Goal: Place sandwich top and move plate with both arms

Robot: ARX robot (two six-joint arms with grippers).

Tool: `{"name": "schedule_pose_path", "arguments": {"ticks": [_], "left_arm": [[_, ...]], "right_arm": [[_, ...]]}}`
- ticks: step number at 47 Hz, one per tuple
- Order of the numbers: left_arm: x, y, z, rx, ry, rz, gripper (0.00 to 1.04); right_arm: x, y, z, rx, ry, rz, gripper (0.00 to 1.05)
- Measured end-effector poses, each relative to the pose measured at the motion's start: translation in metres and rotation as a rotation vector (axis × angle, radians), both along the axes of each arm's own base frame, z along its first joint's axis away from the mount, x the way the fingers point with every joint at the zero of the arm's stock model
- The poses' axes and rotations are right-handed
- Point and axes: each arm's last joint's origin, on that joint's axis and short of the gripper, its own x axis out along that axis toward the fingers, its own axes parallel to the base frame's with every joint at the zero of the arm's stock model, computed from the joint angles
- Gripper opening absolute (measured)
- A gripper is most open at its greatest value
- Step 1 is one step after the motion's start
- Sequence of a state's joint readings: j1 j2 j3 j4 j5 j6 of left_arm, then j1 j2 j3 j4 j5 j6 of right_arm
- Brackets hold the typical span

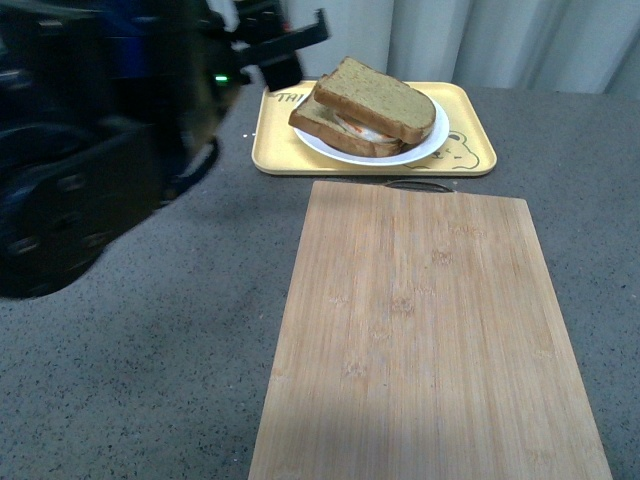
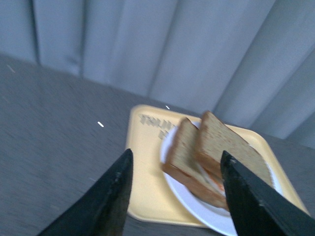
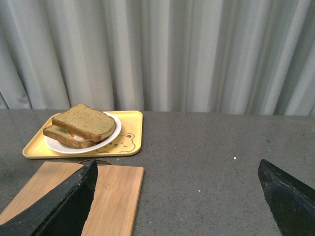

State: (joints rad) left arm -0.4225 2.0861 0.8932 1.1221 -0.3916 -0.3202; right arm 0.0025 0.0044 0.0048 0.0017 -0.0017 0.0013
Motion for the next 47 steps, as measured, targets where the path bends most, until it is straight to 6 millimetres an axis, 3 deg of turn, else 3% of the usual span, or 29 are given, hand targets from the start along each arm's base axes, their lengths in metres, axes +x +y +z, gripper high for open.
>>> {"name": "schedule_pose_path", "arguments": {"ticks": [6, 12, 22, 34, 47], "left_arm": [[-0.043, 0.049, 0.024, 0.191, -0.095, 0.022, 0.29], [-0.080, 0.080, 0.022, 0.258, -0.058, 0.022, 0.04], [-0.123, 0.107, 0.029, 0.274, -0.065, 0.008, 0.04], [-0.162, 0.128, 0.041, 0.278, -0.060, 0.016, 0.04], [-0.190, 0.138, 0.041, 0.282, -0.054, 0.015, 0.04]], "right_arm": [[0.000, 0.000, 0.000, 0.000, 0.000, 0.000, 0.95], [0.000, 0.000, 0.000, 0.000, 0.000, 0.000, 0.95], [0.000, 0.000, 0.000, 0.000, 0.000, 0.000, 0.95], [0.000, 0.000, 0.000, 0.000, 0.000, 0.000, 0.95], [0.000, 0.000, 0.000, 0.000, 0.000, 0.000, 0.95]]}}
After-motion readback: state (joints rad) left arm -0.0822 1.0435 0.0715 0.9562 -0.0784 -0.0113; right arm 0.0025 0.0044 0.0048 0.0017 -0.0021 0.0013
